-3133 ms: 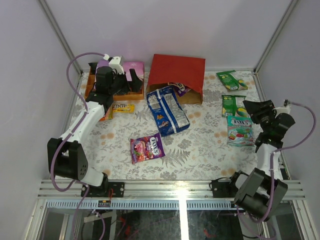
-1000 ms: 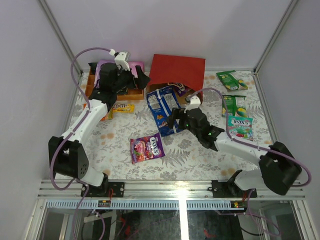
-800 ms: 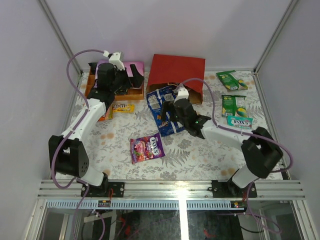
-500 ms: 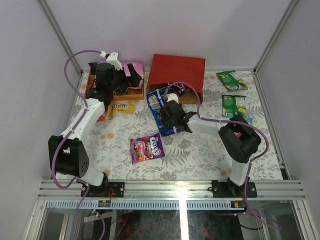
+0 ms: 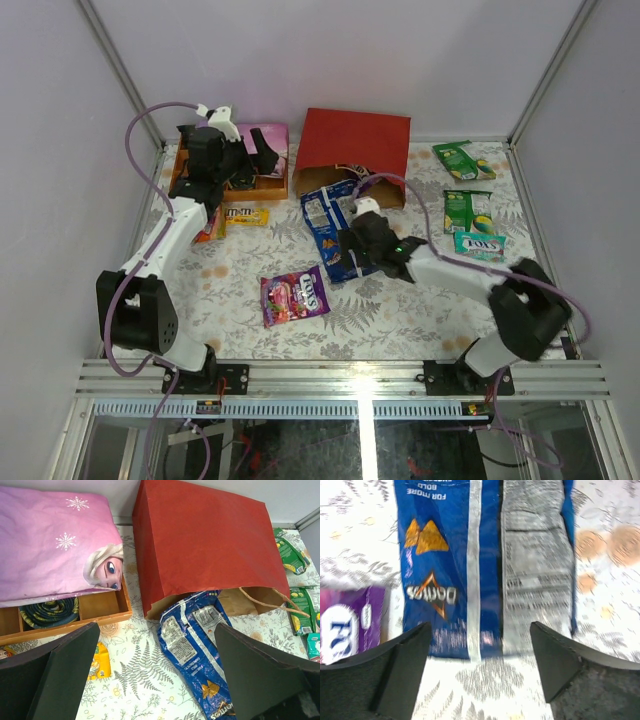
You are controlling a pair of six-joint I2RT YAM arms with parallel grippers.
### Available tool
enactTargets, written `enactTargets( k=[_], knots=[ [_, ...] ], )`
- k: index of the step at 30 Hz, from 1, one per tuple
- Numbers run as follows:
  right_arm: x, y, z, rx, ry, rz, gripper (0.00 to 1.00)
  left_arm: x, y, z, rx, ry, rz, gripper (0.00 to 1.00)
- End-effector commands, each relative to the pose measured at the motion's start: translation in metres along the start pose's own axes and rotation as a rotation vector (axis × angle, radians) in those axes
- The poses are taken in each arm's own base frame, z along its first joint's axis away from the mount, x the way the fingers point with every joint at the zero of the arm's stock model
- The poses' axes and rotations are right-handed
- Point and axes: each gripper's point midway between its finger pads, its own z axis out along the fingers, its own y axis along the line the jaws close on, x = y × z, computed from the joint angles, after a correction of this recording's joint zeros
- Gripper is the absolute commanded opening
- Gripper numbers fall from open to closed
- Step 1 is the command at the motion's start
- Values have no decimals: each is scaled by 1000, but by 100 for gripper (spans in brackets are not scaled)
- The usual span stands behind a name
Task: Take the snacks out of the paper bag
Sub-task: Adjust the snack at the center of the board.
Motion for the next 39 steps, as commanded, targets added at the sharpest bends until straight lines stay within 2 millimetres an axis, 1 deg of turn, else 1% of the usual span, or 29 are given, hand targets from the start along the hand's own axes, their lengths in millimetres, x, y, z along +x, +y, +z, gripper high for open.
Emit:
enactTargets(
  k=[1, 3, 4, 6, 7, 8, 11, 12, 13, 16, 20, 25, 31, 34, 36, 37, 38, 39],
  knots=[
    [-31, -11, -63, -94, -171, 182, 93, -6, 1, -6, 3, -30, 1, 100],
    [-26, -21, -75, -175, -193, 377, 96, -6, 0, -6, 12, -31, -1, 100],
    [-11, -23, -76, -234, -168, 486, 97, -6, -1, -6, 15, -31, -3, 100],
    [4, -22, -78, -344, -155, 710, 97, -5, -2, -6, 23, -31, -8, 100],
    [10, -20, -79, -382, -152, 834, 95, -6, -3, -6, 29, -34, -9, 100],
    [18, -19, -76, -395, -141, 918, 93, -6, -4, -6, 34, -34, -12, 100],
    [37, -17, -67, -419, -111, 1083, 83, -7, -6, -7, 42, -36, -19, 100],
    [44, -17, -61, -411, -87, 1108, 81, -8, -7, -8, 45, -37, -18, 100],
    [47, -15, -59, -414, -76, 1122, 79, -8, -7, -9, 47, -38, -17, 100],
    [50, -16, -53, -406, -66, 1182, 76, -10, -7, -12, 47, -47, -16, 100],
    [64, -22, -42, -348, -43, 1282, 72, -9, -4, -14, 44, -51, -20, 100],
    [74, -20, -29, -327, -11, 1365, 67, -8, -1, -13, 42, -47, -24, 100],
    [65, -21, -9, -317, -79, 1396, 60, -8, 2, -14, 37, -48, -25, 100],
    [57, -21, -2, -344, -123, 1411, 55, -7, 3, -14, 31, -46, -23, 100],
    [57, -20, 6, -354, -133, 1419, 51, -8, 5, -14, 26, -47, -22, 100],
    [52, -19, 7, -378, -150, 1421, 48, -9, 5, -15, 24, -48, -21, 100],
    [55, -18, 10, -379, -145, 1427, 46, -9, 6, -15, 21, -48, -20, 100],
    [49, -16, 9, -409, -166, 1430, 43, -9, 6, -16, 21, -49, -19, 100]
  ],
)
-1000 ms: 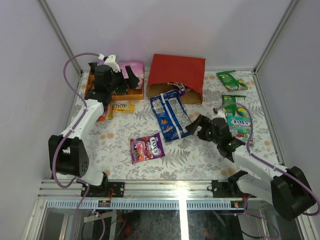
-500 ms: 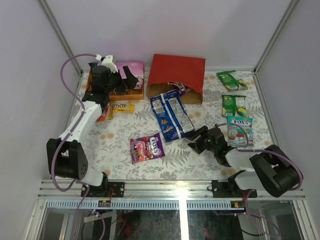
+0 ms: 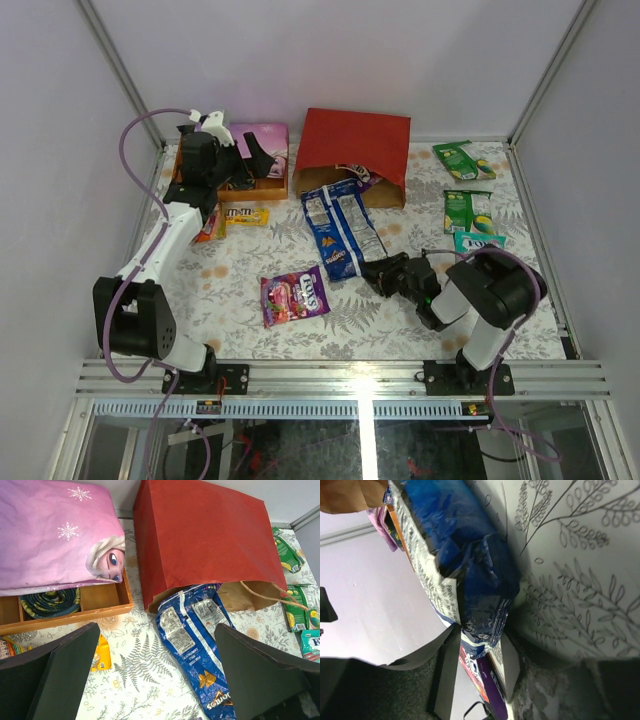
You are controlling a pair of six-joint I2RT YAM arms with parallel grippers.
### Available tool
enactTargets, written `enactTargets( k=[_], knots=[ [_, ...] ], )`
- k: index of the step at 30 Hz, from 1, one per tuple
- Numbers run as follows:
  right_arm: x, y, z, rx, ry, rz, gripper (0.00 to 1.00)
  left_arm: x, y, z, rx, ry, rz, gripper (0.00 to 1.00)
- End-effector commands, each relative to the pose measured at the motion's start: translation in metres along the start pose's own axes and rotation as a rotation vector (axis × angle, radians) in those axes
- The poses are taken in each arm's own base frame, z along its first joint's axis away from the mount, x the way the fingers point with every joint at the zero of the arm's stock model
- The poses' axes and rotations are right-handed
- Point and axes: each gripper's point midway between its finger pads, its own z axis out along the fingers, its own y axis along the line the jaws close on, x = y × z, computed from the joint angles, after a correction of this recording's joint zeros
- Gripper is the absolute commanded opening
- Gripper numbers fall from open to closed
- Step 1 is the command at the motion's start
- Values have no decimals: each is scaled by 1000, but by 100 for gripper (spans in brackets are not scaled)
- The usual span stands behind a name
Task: Take the snacks out of the paper bag
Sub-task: Adjust the snack at the center of the board.
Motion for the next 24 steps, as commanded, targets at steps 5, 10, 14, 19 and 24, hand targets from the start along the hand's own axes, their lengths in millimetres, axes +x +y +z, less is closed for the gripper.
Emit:
enactTargets(
  k=[5, 10, 14, 19, 24],
  knots=[
    [-8, 0, 8, -63, -58, -13, 32, -16, -1, -6, 8, -56, 15, 100],
    [-8, 2, -1, -18, -65, -148, 27, -15, -2, -5, 15, -53, 13, 100],
    [-10, 21, -12, 24, -68, -312, 24, -16, -3, -4, 16, -53, 14, 100],
    [-5, 75, -35, 49, -17, -578, 23, -16, -4, -5, 18, -51, 17, 100],
    [5, 147, -64, -12, 44, -802, 24, -18, -6, -6, 30, -54, 15, 100]
  ],
)
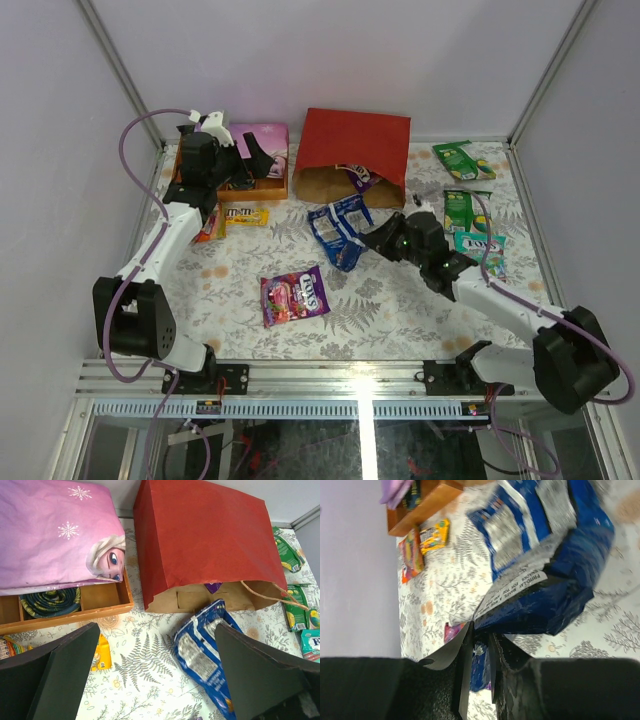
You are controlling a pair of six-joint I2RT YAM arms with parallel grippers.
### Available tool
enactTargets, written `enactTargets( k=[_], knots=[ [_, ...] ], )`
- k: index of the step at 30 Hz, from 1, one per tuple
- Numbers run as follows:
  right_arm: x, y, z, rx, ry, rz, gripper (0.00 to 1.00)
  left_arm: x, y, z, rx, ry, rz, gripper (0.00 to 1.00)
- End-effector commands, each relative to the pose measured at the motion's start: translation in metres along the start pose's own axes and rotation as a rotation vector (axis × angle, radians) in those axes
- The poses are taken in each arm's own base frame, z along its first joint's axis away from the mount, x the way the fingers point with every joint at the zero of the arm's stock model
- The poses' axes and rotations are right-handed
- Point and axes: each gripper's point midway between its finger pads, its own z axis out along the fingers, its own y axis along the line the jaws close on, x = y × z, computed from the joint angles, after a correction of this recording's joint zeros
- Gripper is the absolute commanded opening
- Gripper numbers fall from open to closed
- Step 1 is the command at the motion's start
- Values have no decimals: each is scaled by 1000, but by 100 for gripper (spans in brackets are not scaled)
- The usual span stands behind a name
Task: Take the snacks out of the paper bag
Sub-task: Adjust the snack at the center of the board.
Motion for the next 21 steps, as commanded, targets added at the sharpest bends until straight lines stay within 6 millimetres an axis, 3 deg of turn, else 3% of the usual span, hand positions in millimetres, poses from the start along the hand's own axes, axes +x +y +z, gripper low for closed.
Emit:
enactTargets(
  k=[1, 7, 12, 17, 21],
  knots=[
    [-19, 49, -33, -53, 58, -268, 24, -19, -9, -6, 36, -57, 17, 100],
    [-11, 75, -36, -131, 155, -284, 22, -24, -9, -12, 26, -72, 28, 100],
    [-28, 113, -40, -239, 110, -333, 22, -26, -8, -15, 15, -85, 29, 100],
    [-36, 150, -19, -349, 119, -355, 22, -25, -9, -14, 18, -80, 26, 100],
    [-30, 147, -12, -355, 147, -343, 23, -25, -2, -18, -22, -82, 44, 100]
  ],
)
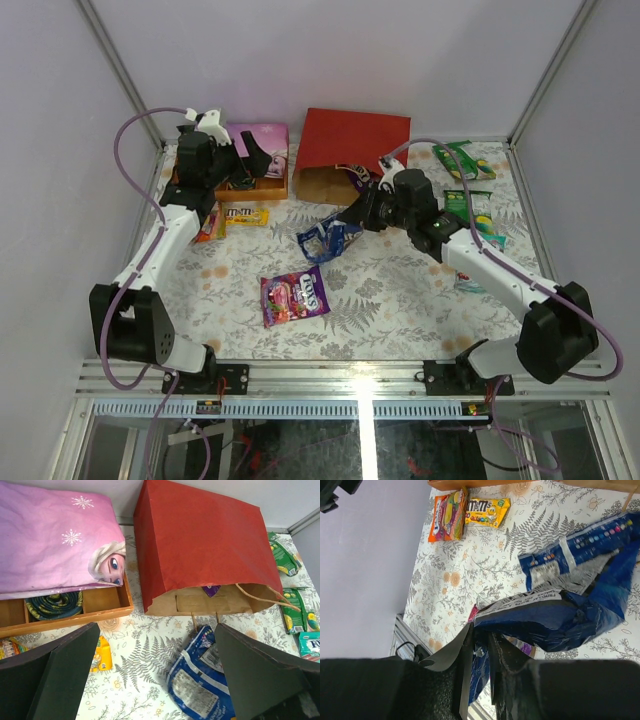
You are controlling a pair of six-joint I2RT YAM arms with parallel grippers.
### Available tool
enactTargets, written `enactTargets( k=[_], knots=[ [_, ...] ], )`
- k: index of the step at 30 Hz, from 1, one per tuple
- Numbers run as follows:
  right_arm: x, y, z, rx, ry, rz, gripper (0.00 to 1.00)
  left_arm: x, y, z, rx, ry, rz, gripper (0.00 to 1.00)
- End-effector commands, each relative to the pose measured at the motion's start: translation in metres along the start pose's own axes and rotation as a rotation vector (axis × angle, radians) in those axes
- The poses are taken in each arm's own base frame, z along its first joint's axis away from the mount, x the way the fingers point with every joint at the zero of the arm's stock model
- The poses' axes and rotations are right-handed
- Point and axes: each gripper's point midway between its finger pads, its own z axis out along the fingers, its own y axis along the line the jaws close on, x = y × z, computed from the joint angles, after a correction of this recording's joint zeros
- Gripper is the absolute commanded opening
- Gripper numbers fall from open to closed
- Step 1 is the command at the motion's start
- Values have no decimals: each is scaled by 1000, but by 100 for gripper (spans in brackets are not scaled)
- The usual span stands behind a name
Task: Take the snacks out of the paper bag
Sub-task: Adjust the snack at the center of the board.
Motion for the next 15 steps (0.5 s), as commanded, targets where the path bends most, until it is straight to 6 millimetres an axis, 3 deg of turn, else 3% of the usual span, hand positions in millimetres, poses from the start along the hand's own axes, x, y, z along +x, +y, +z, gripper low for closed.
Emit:
enactTargets(
  k=[1, 3, 6, 7, 10, 12, 15],
  knots=[
    [-18, 36, -7, -150, -57, -64, 23, -15, 6, -9, -40, -56, 38, 100],
    [1, 12, -18, -74, -45, -73, 25, -13, 8, -7, -49, -52, 37, 100],
    [42, -43, -42, 99, -11, -76, 30, -8, 6, 0, -20, -32, 34, 100],
    [68, -69, -52, 168, 28, -61, 37, -6, 5, 2, -11, -25, 28, 100],
    [108, -113, -75, 281, 32, -5, 76, -3, 0, 7, 25, -12, 18, 100],
    [108, -120, -87, 311, -14, 3, 91, -3, -3, 8, 43, -11, 11, 100],
    [71, -104, -96, 298, -137, -72, 100, -3, -9, 8, 68, -14, 6, 100]
  ],
)
